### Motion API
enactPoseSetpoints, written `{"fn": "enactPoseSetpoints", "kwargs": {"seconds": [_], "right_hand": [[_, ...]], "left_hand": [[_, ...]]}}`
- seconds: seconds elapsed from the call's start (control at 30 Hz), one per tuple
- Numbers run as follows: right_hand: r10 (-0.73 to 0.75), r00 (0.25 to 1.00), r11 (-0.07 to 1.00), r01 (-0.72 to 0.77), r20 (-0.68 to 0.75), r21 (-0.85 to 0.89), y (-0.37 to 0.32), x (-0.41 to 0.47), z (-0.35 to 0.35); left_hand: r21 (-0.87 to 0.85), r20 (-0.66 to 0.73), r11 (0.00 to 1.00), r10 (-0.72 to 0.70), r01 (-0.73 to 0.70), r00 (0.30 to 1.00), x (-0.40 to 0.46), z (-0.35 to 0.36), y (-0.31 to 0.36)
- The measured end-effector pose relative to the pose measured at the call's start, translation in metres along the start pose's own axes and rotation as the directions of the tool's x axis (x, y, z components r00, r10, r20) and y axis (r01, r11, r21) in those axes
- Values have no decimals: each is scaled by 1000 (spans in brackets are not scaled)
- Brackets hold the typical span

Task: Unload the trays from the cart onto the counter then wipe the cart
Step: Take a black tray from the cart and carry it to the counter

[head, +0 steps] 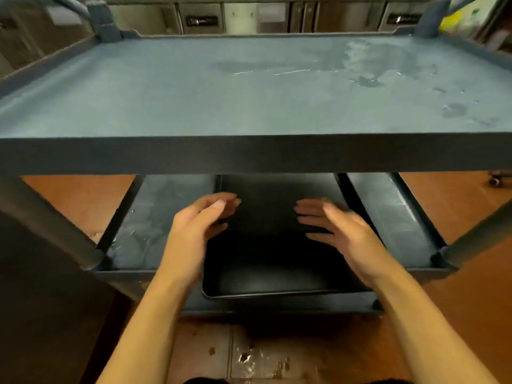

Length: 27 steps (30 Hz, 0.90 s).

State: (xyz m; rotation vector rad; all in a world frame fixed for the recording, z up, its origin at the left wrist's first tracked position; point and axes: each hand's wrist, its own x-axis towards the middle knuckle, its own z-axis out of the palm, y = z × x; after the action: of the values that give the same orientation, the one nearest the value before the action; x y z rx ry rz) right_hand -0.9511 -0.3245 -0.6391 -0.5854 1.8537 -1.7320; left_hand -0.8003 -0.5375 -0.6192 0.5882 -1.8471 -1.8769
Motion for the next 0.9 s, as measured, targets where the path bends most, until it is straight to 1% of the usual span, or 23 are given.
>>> {"fn": "enactPoseSetpoints", "kwargs": {"seconds": [0.1,0.17,0.23,0.33,0.4,0.47,0.57,0.63,0.73,0.8,0.83,0.9], "right_hand": [[-65,995,995,59,-78,-82,15,22,-16],[-51,993,998,45,-108,-52,19,33,-28],[49,993,999,-46,-105,27,21,46,-45],[257,961,962,-246,-98,116,18,63,-67],[335,937,940,-324,-102,106,19,75,-80],[366,922,930,-365,-129,32,22,87,-91],[333,915,916,-371,-229,-150,28,105,-104],[266,907,898,-356,-327,-258,32,114,-110],[148,880,875,-329,-452,-355,38,126,-121],[89,852,812,-362,-516,-458,43,136,-128],[83,847,775,-387,-525,-500,46,141,-132],[105,843,723,-429,-528,-542,55,153,-140]], "left_hand": [[-28,-29,1000,-12,11,999,22,3,-20],[-98,-24,991,-90,87,996,34,2,-29],[-164,9,968,-192,191,981,47,-3,-32],[-258,31,894,-372,367,928,67,-15,-32],[-282,46,847,-457,450,888,81,-22,-34],[-277,41,830,-494,485,868,95,-26,-39],[-233,-22,851,-488,470,873,117,-31,-46],[-179,-86,874,-471,451,878,132,-32,-49],[-86,-170,891,-454,446,874,147,-28,-52],[12,-213,884,-454,467,865,154,-24,-55],[66,-233,877,-451,476,862,157,-23,-57],[122,-263,863,-448,490,854,166,-23,-63]]}}
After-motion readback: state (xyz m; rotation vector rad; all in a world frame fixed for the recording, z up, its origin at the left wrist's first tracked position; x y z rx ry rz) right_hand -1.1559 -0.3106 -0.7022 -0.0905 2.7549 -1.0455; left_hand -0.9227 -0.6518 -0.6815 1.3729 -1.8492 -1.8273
